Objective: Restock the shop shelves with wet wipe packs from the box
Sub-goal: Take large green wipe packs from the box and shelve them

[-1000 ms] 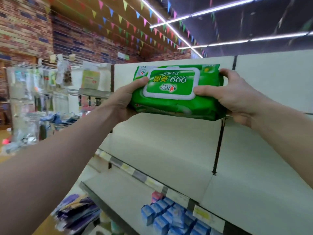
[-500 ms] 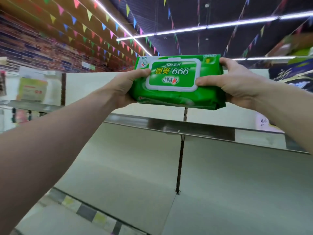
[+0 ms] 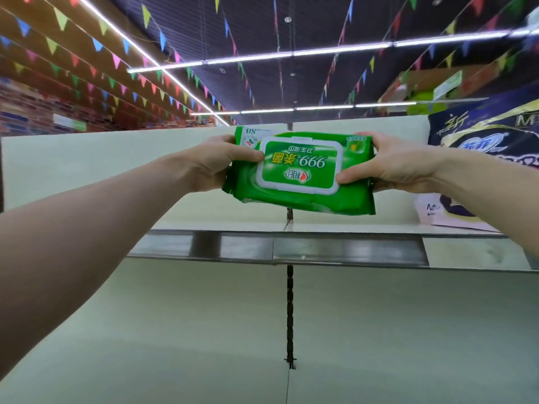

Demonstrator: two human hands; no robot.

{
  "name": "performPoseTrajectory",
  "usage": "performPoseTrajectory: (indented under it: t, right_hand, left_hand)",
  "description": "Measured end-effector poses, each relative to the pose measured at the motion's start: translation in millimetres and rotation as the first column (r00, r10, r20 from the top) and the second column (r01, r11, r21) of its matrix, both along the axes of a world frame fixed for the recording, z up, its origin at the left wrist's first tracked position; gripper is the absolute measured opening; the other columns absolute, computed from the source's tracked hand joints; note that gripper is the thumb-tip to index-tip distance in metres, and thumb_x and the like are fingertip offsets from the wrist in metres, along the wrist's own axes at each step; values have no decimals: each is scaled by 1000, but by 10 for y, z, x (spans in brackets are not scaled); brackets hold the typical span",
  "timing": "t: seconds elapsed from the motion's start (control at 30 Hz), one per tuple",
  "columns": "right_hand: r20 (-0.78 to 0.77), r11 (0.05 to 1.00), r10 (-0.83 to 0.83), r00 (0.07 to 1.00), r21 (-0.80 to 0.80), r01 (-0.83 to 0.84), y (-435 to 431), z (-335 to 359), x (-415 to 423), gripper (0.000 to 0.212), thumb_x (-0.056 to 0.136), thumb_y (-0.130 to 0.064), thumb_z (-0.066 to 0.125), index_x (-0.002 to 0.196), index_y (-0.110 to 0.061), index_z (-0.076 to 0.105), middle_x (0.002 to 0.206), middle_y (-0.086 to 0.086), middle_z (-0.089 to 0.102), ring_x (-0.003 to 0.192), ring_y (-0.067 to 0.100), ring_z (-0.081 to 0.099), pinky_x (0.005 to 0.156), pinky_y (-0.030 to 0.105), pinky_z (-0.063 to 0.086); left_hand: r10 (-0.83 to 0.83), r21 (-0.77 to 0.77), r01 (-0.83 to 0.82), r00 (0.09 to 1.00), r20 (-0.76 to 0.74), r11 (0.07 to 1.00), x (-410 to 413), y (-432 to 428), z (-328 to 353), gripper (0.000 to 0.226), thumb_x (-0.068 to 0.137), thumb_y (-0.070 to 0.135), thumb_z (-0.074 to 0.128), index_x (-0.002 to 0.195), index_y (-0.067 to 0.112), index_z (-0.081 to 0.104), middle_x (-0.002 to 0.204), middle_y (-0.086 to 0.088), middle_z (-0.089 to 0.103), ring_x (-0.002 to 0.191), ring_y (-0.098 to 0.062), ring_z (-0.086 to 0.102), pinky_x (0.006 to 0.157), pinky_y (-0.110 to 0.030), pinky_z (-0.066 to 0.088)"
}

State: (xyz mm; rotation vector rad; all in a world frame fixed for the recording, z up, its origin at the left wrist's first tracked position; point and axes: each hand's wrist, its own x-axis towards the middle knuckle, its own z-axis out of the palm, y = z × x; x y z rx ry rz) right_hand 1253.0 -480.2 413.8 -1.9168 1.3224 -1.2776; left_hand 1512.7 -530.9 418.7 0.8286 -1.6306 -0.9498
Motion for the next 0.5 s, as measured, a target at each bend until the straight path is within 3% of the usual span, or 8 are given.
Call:
performPoseTrajectory:
  t: [0.1,0.17,0.27,0.5]
  right_hand:
    - [-50,999,-40,998,32,42,-154,17,-102,47,72,5,74,98,-28,52,99,0,68,89,18,67,82,41,55]
    - [-84,995,-80,993,57,85,-292,43,-167,51,71,6,74,107,-23,51,102,1,66,93,19,66,86,42,54]
    - [-129,983,-115,985,125,132,-507,82,-261,74,71,3,76,131,-20,40,114,5,62,103,23,63,89,43,53]
    - [-199,967,-142,970,183,179,-1015,74,-379,79,72,1,77,137,-17,36,115,3,57,101,20,61,81,35,55]
  left_hand:
    - [-48,28,47,998,41,999,-103,-252,-7,53,80,0,68,129,14,51,107,-7,71,92,-24,70,66,-38,58]
    - [-59,50,56,996,69,997,-171,-407,-23,60,78,-2,69,131,16,47,108,-8,69,91,-26,69,67,-40,57]
    - [-69,92,60,993,99,994,-272,-608,-36,67,77,-4,69,135,15,43,112,-10,67,95,-28,67,72,-44,57]
    - [-58,146,27,975,213,989,-403,-1070,-19,68,80,-6,69,137,16,38,111,-11,65,97,-29,66,83,-49,55]
